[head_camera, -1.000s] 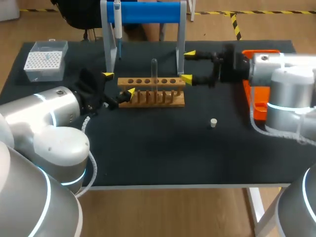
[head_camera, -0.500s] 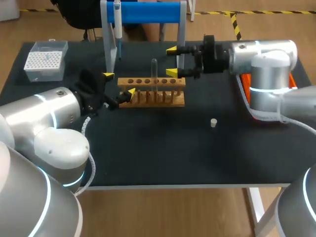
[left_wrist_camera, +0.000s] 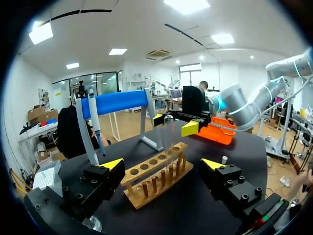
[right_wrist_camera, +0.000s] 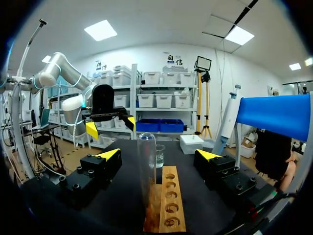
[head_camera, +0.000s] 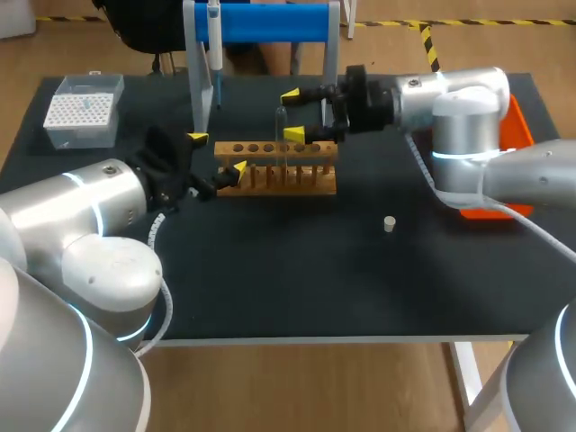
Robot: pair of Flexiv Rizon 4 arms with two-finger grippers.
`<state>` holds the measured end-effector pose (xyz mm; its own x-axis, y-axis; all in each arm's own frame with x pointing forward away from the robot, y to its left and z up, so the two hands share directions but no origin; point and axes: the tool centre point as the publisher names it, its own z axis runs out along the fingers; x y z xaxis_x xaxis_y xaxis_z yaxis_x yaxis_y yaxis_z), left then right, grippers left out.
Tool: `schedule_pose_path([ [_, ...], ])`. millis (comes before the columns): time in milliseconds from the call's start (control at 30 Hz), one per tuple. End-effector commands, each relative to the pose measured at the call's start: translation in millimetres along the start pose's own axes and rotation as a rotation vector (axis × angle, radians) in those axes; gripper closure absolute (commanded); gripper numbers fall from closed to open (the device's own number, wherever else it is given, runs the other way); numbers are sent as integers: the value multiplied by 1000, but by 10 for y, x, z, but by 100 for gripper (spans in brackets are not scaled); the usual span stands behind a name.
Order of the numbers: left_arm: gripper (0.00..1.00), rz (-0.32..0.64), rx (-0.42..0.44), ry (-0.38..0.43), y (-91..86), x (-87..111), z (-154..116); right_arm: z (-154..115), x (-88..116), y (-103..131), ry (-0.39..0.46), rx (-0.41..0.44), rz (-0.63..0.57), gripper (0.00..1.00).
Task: Invert the test tube, pick up the pipette, mount the tip to pipette, aspirate from beaker and dispense into the tube, eject the tip, return the pipette, and cap with the stopper.
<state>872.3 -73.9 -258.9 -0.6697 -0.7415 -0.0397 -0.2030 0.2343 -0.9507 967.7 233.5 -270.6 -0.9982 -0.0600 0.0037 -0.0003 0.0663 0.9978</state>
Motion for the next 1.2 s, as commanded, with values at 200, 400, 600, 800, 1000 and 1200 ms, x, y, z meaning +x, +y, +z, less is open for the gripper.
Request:
schedule_pose_path([
  [200, 0, -1, 12, 8, 31, -18, -5, 48, -10, -82, -9, -37, 10, 0],
  [400, 0, -1, 12, 8, 31, -18, -5, 92, 18, -108, -18, -42, 13, 2],
  [600, 0, -1, 12, 8, 31, -18, -5, 113, 42, -101, -28, -48, 15, 9],
  [800, 0, -1, 12, 8, 31, -18, -5, 138, 55, -89, -29, -54, 20, 18],
  [1000, 0, -1, 12, 8, 31, -18, -5, 166, 65, -89, -26, -55, 19, 27],
  [1200, 0, -1, 12, 8, 31, -18, -5, 217, 64, -86, -18, -54, 14, 32],
])
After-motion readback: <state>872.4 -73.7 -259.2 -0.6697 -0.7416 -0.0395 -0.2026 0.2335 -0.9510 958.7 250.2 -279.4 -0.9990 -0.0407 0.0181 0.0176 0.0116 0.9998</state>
